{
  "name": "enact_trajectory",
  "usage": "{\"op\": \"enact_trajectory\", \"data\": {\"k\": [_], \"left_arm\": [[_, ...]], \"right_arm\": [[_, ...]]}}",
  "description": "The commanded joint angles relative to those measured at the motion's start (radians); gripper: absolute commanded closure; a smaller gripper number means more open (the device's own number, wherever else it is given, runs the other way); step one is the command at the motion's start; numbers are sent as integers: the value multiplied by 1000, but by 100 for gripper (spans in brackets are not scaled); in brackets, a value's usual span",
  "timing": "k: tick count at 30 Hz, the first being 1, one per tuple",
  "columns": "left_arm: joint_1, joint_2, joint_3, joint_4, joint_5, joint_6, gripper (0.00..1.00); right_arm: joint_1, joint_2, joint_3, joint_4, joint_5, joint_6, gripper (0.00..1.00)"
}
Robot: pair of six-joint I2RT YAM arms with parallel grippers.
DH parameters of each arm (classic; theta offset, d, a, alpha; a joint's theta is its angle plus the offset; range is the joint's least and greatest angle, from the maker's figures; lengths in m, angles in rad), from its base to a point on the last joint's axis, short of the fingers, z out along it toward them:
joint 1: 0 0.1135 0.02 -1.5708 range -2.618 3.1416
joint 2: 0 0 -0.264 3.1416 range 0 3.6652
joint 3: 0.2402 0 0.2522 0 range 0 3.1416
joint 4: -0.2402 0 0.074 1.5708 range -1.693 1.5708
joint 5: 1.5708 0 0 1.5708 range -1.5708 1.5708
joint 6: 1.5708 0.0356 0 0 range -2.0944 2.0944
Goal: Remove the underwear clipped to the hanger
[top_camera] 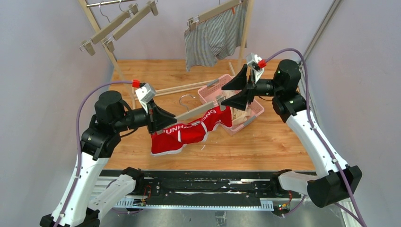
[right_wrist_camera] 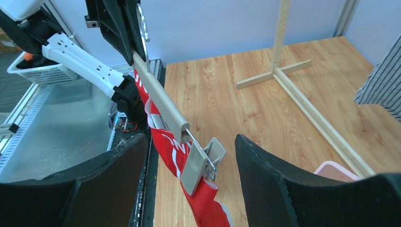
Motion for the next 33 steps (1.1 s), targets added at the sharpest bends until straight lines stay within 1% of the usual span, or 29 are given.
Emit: {"op": "enact_trajectory", "data": {"k": [1,4,9,17,20,24,33], "left_arm": [[-6,-23,21,15,12,21,100],[-5,-36,21,14,15,19,100],[-5,-46,25,14,18,21,100],[-5,-42,21,17,22,28,100],[-5,-41,17,28,22,26,100],[-5,-35,11,49,25,16,100],[-6,-24,-2,116,27,-22,100]], "right_arm": [[10,-47,41,-27,84,-52,27],[9,-40,34,-32,87,-54,21],[11,-5,7,18,59,-10,20],[10,80,-32,281,-74,222,20],[13,101,-39,335,-102,281,20],[27,109,-51,362,-117,310,20],[60,107,-59,356,-128,300,20]]}}
